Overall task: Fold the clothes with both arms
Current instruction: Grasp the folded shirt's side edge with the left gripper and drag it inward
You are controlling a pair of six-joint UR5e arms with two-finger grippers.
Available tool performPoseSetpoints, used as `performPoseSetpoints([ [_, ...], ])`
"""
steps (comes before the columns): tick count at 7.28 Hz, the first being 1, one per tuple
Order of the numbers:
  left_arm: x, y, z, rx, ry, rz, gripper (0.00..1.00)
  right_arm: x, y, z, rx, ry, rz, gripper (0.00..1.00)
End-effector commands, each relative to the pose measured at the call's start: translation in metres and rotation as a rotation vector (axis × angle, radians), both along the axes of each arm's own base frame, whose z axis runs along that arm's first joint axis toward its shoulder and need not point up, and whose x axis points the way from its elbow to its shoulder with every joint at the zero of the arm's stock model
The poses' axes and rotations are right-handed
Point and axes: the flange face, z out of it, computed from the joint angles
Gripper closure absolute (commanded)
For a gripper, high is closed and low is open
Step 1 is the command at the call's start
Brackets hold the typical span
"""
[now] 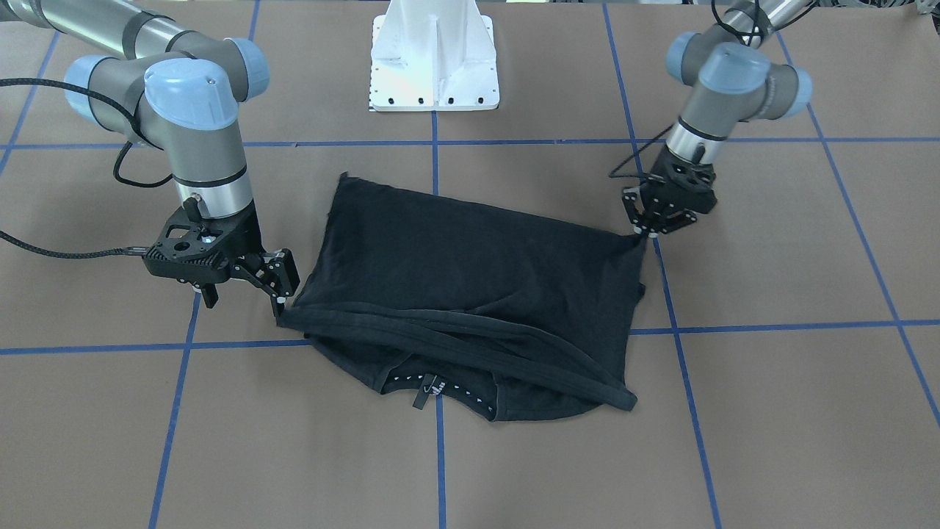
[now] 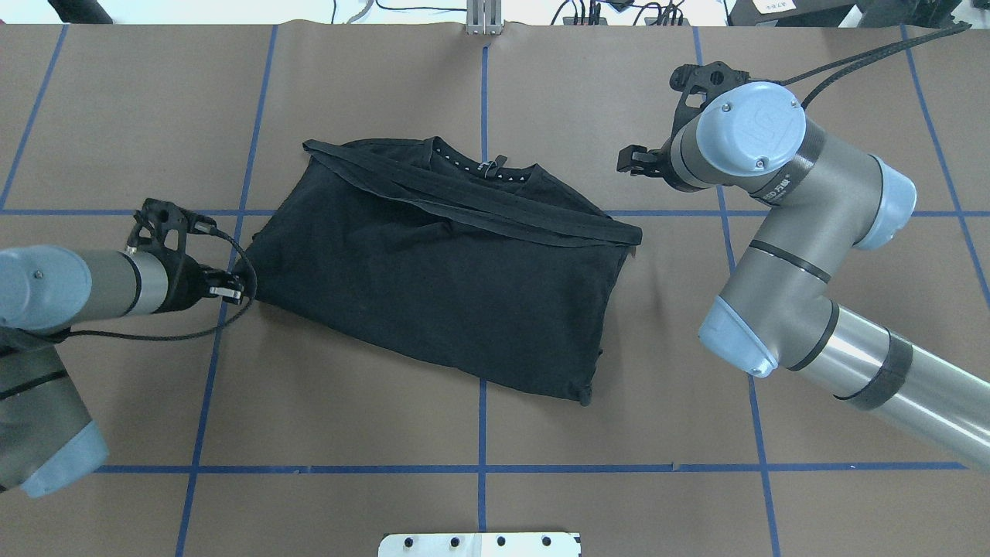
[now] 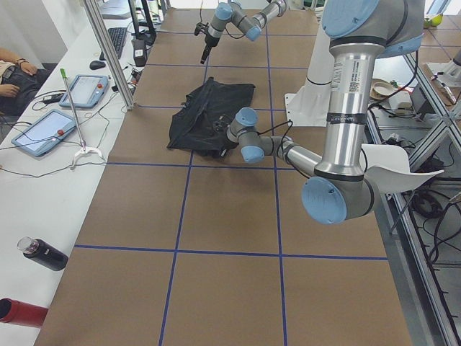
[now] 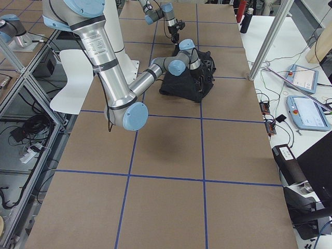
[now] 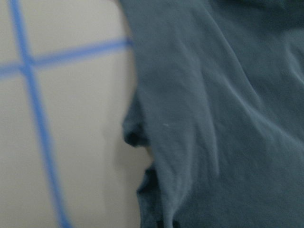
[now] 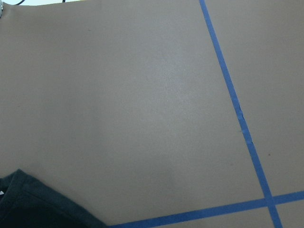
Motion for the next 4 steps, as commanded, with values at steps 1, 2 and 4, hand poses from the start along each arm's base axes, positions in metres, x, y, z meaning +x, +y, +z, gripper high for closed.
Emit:
performPoseSetpoints([
  [1,-0.020,-0.135,0.006,0.064,-0.103,-0.107,1.00,-0.006,0.005,-0.003,-0.001,-0.008,-0.004,0.00],
  [2,-0.023,-0.209,0.001,0.086,-0.172,-0.131,1.00,-0.009,0.006,-0.005,0.000,-0.009,-0.006,0.00],
  [4,-0.019,-0.286,-0.020,0.075,-0.222,-0.166,1.00,-0.014,0.010,-0.008,-0.002,-0.017,-0.009,0.00],
])
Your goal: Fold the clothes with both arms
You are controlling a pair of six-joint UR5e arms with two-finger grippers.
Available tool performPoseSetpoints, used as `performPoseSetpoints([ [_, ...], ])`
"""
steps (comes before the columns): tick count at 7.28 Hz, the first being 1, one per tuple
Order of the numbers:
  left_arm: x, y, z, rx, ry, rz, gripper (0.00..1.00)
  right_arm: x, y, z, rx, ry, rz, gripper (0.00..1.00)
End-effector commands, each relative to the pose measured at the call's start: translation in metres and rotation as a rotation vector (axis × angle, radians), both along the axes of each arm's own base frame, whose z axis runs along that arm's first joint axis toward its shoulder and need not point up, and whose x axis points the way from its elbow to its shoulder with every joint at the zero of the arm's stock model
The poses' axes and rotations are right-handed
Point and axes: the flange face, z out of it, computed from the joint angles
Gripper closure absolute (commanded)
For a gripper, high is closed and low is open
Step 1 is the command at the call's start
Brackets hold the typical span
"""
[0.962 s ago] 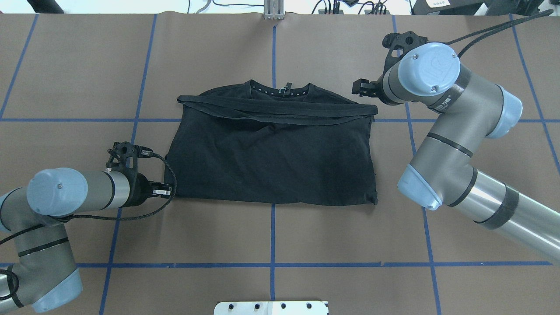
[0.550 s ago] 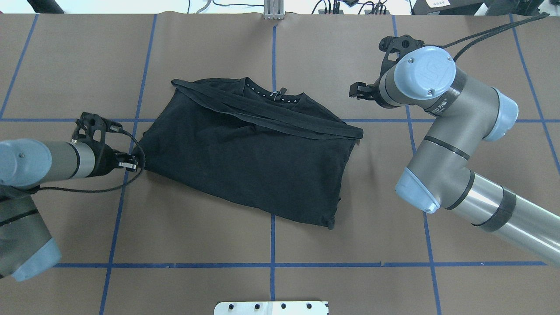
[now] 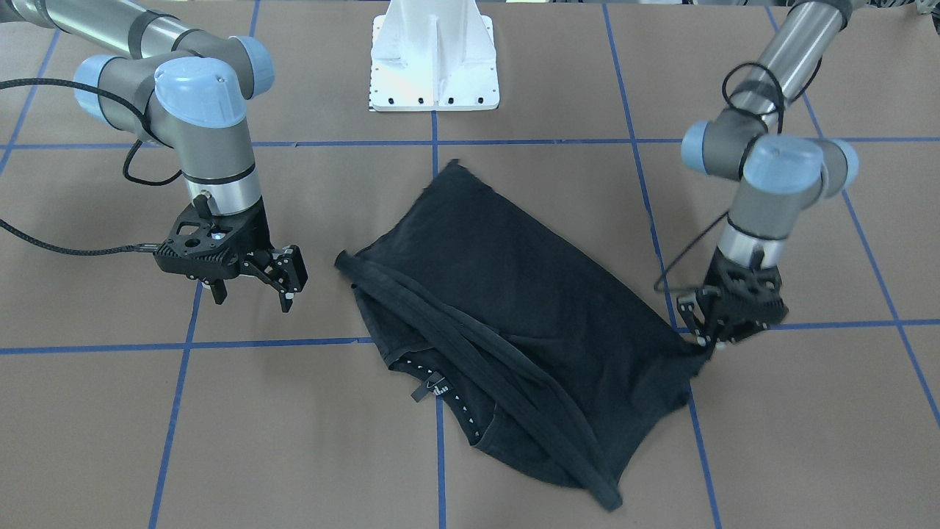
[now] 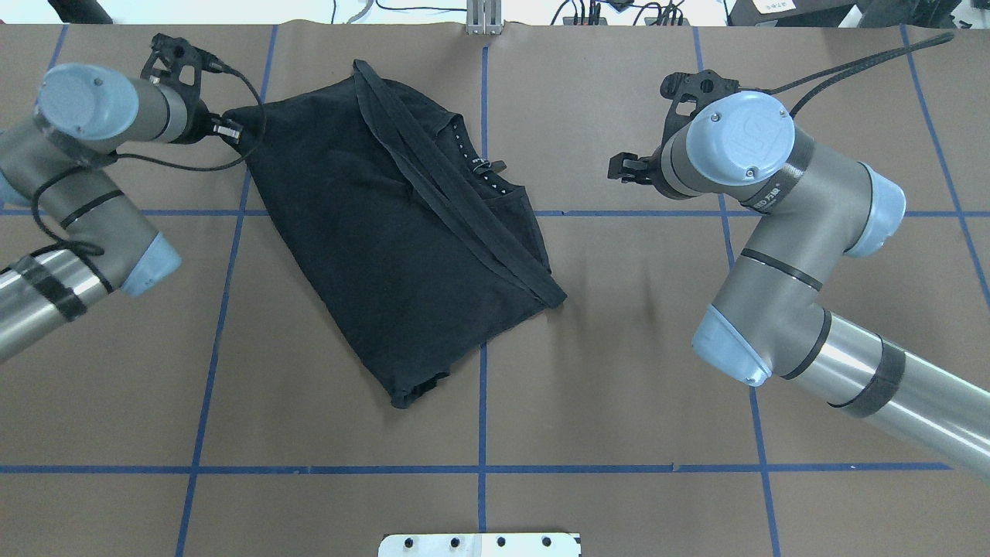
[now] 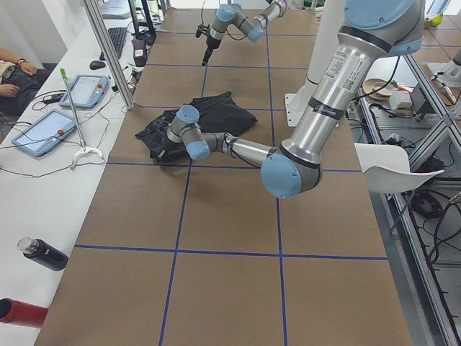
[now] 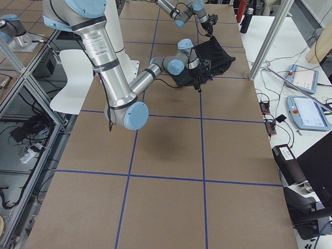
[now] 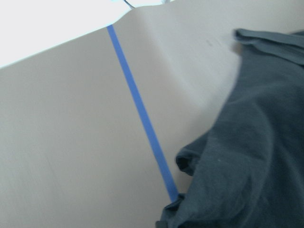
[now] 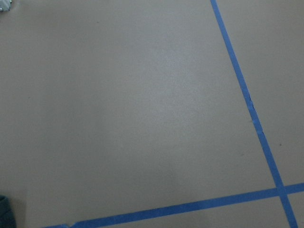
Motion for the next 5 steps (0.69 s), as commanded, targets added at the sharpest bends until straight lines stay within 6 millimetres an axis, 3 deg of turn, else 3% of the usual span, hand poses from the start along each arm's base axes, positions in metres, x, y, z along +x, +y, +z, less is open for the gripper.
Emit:
performPoseSetpoints([
  [1,0.007,-0.061,-0.015,-0.004,-0.034,-0.025,1.00,-0.003,0.003,-0.005,0.001,-0.009,-0.002,0.00],
  [2,-0.014,-0.061,-0.005,0.064,-0.054,0.000,0.01,-0.003,0.004,-0.007,0.004,-0.013,-0.003,0.00],
  [4,-0.094,-0.074,0.013,0.108,-0.042,0.093,0.00,-0.027,0.015,-0.016,-0.010,-0.033,-0.012,0.00],
  [5,-0.115,-0.060,0.019,0.133,-0.031,0.135,0.00,-0.050,0.009,-0.033,-0.042,-0.062,0.022,0.00],
])
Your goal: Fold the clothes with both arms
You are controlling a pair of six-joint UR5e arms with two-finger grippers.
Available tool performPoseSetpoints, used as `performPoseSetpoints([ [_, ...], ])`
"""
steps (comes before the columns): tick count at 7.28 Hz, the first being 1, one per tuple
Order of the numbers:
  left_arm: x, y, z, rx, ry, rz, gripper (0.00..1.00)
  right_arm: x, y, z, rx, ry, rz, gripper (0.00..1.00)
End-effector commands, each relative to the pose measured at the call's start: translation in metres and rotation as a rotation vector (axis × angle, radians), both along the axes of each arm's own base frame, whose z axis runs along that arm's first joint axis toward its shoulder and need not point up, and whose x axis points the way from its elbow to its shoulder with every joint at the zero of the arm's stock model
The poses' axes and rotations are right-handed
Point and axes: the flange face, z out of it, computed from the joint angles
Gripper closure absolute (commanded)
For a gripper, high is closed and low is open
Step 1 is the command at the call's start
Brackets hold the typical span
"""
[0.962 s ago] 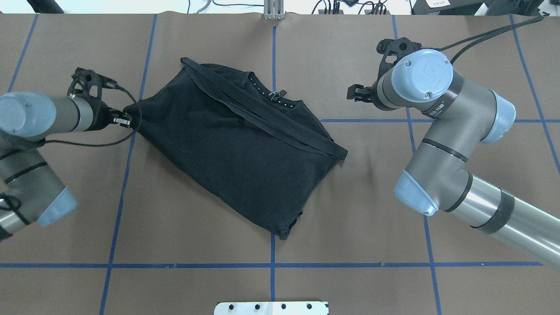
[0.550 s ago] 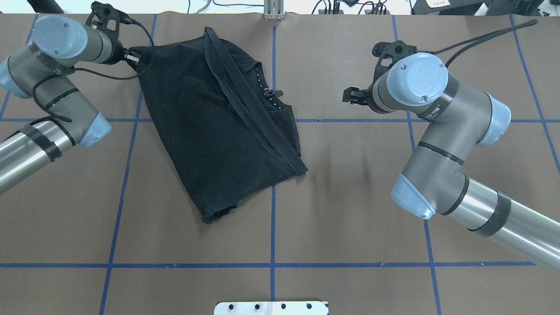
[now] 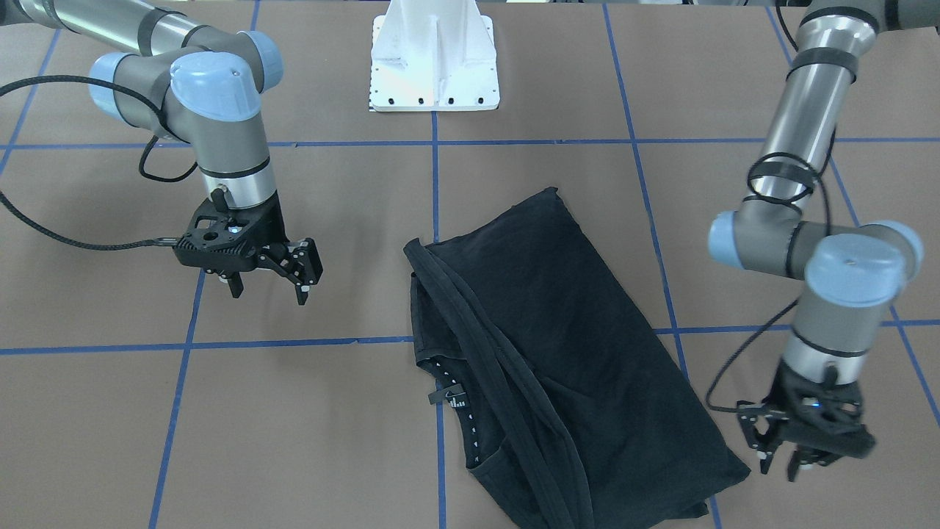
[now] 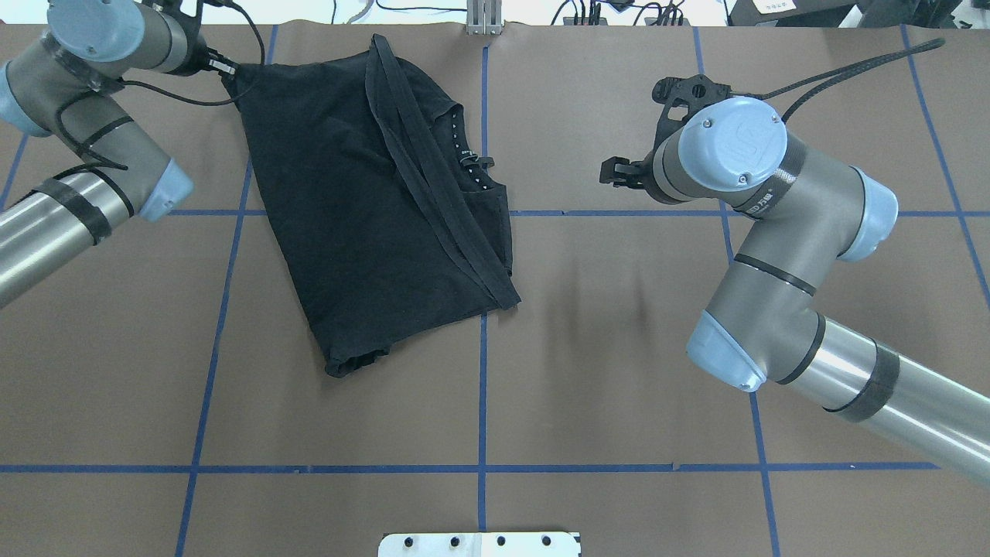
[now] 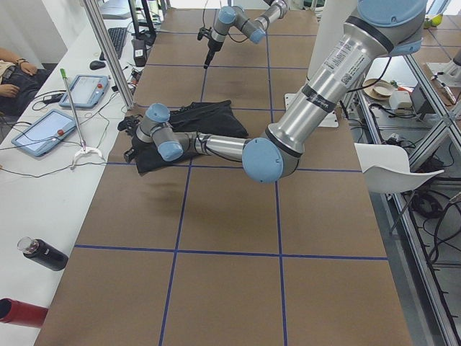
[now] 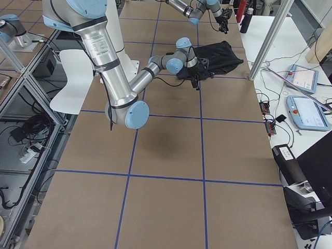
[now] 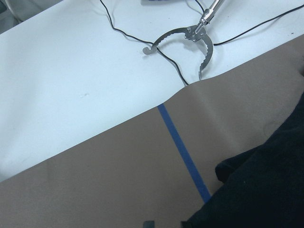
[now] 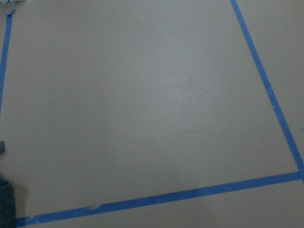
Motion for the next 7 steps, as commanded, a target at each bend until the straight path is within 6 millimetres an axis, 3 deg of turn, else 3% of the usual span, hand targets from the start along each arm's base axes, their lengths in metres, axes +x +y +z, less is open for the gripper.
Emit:
performPoseSetpoints([
  [1,-0.041,0.024,0.009,0.033,0.027,0.056,0.00,-0.054,-0.009,-0.038,-0.057,-0.053,0.045,0.01],
  [2,-0.044,0.032,0.010,0.034,0.037,0.051,0.00,-0.087,-0.014,-0.056,-0.082,-0.075,0.106,0.02],
  [3,-0.043,0.032,0.009,0.016,0.056,0.033,0.00,-0.110,-0.013,-0.061,-0.081,-0.121,0.139,0.04],
  [5,-0.039,0.034,0.008,0.012,0.064,0.035,0.00,-0.148,0.007,-0.048,-0.052,-0.142,0.148,0.05],
  [7,-0.038,0.034,0.008,0.012,0.065,0.036,0.00,-0.176,0.037,-0.049,-0.050,-0.135,0.106,0.26],
])
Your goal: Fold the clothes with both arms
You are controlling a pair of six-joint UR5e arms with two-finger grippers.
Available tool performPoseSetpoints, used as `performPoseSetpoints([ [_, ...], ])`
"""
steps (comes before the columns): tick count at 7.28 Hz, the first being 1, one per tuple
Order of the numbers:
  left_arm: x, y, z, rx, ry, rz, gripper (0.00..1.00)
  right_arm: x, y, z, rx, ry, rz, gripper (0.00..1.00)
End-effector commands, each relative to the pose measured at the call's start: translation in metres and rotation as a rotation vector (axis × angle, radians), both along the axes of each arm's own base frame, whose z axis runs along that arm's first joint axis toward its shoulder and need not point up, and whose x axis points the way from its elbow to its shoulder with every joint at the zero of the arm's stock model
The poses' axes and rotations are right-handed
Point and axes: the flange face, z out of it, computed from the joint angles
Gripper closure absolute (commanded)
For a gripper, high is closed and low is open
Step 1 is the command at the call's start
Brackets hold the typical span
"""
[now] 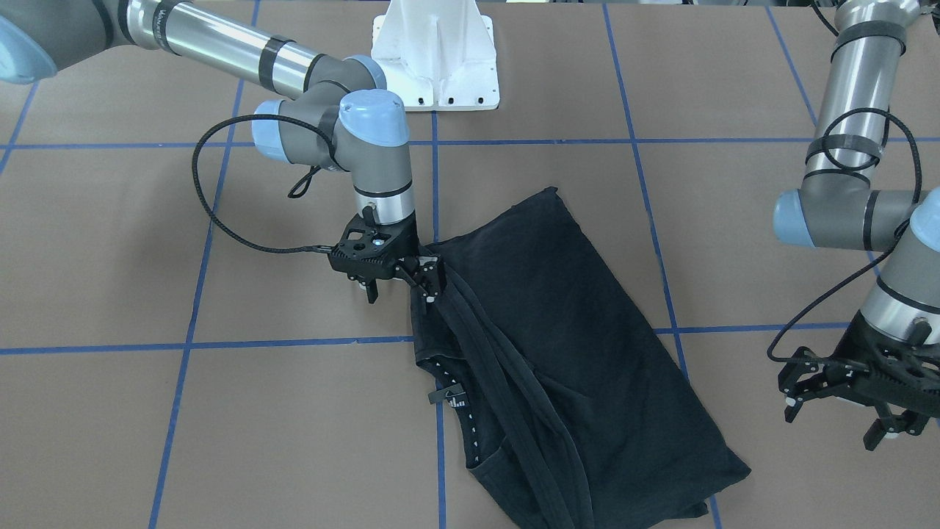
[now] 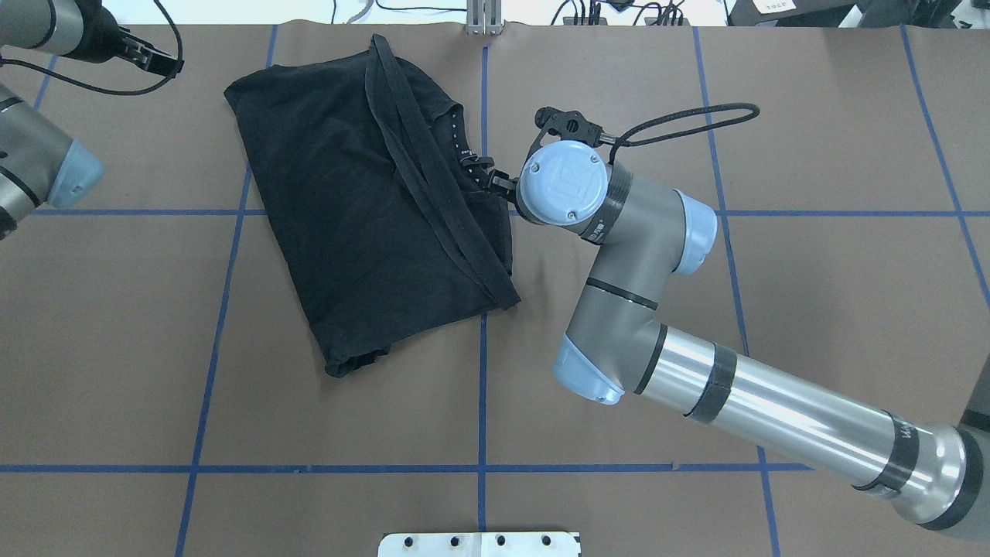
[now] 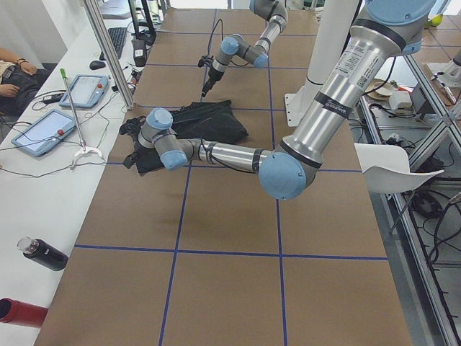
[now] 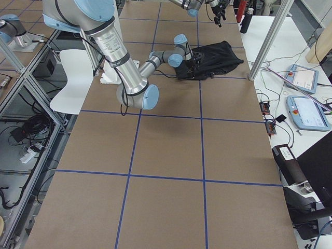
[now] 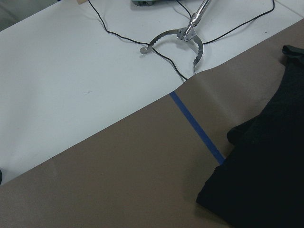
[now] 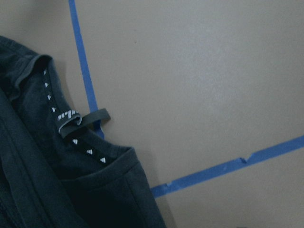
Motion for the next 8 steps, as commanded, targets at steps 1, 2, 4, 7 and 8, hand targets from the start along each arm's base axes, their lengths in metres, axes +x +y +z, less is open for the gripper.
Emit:
performPoseSetpoints([
  [1,0.002,0.001,0.001,-0.002,0.000,0.002,0.00,-0.027,0.031,0.001,0.003,0.000,-0.041,0.26],
  [2,0.002,0.001,0.000,0.000,0.001,0.002,0.00,-0.034,0.041,0.002,0.007,0.004,-0.052,0.26],
  [4,0.002,0.003,0.006,-0.007,-0.002,0.003,0.00,-0.039,0.047,0.002,0.014,0.010,-0.062,0.42],
  [7,0.002,0.003,0.005,-0.008,0.000,0.002,0.00,-0.041,0.052,0.010,0.014,0.028,-0.077,0.56],
  [8,0.001,0.005,0.006,-0.012,0.018,-0.010,0.00,-0.042,0.052,0.010,0.015,0.030,-0.078,0.57],
])
